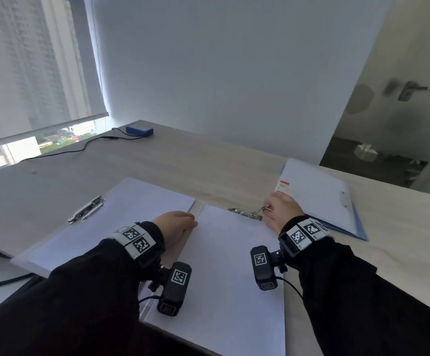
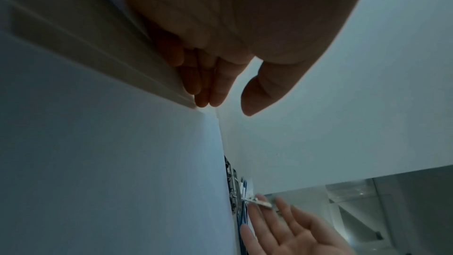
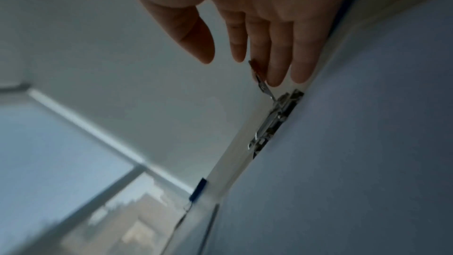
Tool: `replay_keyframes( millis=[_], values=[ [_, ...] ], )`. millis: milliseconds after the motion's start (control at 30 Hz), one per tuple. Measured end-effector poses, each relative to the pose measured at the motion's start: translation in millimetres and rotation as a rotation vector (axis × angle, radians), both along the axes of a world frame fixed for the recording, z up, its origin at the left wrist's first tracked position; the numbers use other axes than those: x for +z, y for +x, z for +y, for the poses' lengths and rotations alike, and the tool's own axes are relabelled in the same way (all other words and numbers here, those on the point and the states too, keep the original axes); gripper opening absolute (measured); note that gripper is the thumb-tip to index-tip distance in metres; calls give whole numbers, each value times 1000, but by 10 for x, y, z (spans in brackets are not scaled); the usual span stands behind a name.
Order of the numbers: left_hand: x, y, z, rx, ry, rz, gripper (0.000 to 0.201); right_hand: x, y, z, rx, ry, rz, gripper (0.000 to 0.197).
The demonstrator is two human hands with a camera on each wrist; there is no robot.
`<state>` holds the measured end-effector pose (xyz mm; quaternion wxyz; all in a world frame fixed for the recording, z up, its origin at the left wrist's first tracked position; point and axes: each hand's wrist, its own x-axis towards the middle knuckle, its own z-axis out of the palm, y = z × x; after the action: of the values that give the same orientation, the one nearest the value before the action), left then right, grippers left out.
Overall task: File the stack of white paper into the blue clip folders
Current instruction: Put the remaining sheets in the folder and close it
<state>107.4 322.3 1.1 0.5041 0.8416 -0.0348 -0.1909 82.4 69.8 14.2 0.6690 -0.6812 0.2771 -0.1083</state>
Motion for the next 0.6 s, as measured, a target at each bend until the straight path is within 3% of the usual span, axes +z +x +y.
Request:
replay_keyframes(
  millis=[100, 200, 267, 367, 600],
  values=[
    [-17, 26, -14, 0, -18, 12, 28, 55, 162, 201, 205, -428, 92, 49],
    [-45, 57, 8, 1, -28, 32, 25, 40, 316, 351, 495, -889, 262, 22],
    [-49, 60, 20, -14, -33, 43, 24, 66, 367, 425, 608, -1111, 410, 22],
    [-58, 65, 25, -51, -2, 37, 33, 58, 405, 526, 698, -1297, 575, 52],
    [-85, 97, 16, -78, 27, 15, 34, 4, 510, 593, 839, -1510, 692, 49]
  ],
)
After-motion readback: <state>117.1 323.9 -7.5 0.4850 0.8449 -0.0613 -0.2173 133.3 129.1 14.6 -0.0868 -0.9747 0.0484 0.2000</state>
